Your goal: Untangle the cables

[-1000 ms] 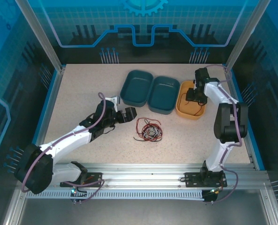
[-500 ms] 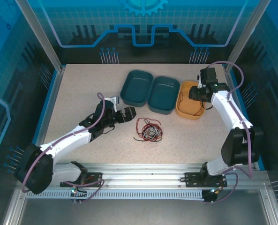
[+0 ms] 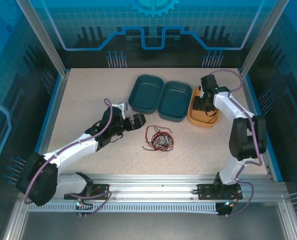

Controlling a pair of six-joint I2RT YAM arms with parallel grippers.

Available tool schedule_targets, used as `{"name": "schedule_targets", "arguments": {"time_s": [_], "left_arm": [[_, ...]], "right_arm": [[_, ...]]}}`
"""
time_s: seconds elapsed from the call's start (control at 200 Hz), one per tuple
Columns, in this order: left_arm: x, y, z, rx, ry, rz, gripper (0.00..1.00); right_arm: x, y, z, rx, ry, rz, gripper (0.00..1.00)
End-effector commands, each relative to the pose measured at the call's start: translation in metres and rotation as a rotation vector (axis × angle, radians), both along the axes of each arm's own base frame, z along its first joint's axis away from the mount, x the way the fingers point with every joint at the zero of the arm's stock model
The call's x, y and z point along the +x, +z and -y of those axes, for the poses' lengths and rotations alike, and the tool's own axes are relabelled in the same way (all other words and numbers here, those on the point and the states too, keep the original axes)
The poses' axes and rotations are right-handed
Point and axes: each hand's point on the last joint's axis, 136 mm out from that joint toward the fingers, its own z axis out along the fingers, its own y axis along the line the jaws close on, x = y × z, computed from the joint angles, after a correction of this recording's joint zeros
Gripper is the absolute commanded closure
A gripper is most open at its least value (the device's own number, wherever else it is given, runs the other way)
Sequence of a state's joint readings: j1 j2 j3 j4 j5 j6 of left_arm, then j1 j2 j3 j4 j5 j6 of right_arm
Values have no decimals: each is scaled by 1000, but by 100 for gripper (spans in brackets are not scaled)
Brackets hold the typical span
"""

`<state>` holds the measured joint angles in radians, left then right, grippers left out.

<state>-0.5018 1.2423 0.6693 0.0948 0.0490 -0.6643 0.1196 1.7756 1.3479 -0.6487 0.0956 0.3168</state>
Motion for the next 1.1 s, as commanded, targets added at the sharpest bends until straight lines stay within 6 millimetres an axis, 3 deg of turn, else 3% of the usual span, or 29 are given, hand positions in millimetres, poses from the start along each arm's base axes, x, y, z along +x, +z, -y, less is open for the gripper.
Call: {"name": "schedule_targets", "arguments": {"time_s": [0.0, 0.17, 0.355, 0.705, 0.876, 1.096], "left_arm": [[1, -3, -2, -11, 15, -10, 1], [1, -4, -4, -5, 20, -14, 1], [1, -5, -4, -3, 20, -17, 1], [0, -11, -2, 5, 10, -32, 1], [0, -11, -3, 10, 9, -30, 1], [-1, -11, -5, 27, 11, -22, 1]], "right_arm": [[23, 10, -11, 23, 23, 43, 65], [37, -7, -8, 9, 17, 5, 70], [40, -22, 2, -3, -7, -22, 100], [30, -59, 35, -8, -127, -132, 100], [33, -74, 39, -19, -148, -160, 100], [42, -76, 38, -4, -165, -137, 100]]}}
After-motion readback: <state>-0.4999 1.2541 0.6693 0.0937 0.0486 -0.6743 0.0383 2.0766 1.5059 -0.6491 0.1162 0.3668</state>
